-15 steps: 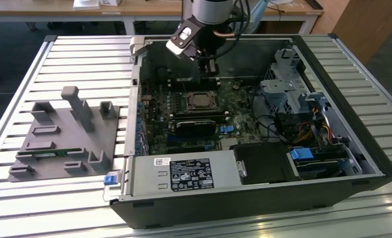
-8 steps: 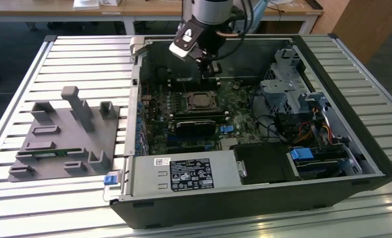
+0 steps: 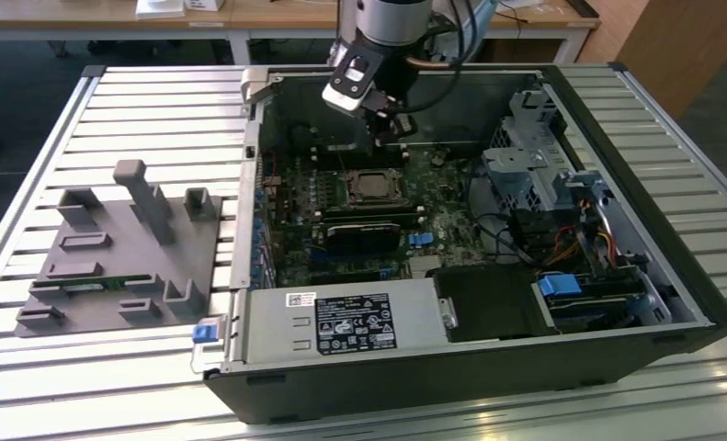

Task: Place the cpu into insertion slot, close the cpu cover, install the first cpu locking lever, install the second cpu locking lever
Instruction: 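Install the first cpu locking lever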

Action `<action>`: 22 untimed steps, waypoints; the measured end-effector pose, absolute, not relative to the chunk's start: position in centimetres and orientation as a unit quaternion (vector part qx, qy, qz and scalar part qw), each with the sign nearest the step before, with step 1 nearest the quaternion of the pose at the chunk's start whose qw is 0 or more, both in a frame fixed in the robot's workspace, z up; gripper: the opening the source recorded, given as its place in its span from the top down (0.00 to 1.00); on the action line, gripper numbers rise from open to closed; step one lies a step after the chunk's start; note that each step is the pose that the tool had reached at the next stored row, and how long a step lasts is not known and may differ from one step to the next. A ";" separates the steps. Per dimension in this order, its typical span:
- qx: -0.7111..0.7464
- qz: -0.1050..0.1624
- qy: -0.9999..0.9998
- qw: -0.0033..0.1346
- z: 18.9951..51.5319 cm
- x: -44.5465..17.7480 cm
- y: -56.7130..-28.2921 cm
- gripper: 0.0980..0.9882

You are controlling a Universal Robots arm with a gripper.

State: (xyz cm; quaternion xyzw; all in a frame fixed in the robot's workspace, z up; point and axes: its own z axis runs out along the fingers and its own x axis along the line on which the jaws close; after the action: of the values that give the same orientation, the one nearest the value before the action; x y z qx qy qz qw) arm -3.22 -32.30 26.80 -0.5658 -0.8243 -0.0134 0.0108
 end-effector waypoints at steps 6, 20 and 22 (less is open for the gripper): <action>-0.525 -0.013 -0.851 0.011 26.7 -3.2 -32.3 0.99; -0.414 -0.011 -0.910 0.012 26.4 -3.2 -32.3 0.99; -0.400 -0.010 -0.916 0.013 26.4 -3.2 -32.3 0.99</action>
State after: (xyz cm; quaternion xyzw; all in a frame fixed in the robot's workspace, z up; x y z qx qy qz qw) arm -3.25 -32.30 26.42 -0.4004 -0.9162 -0.0104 0.0126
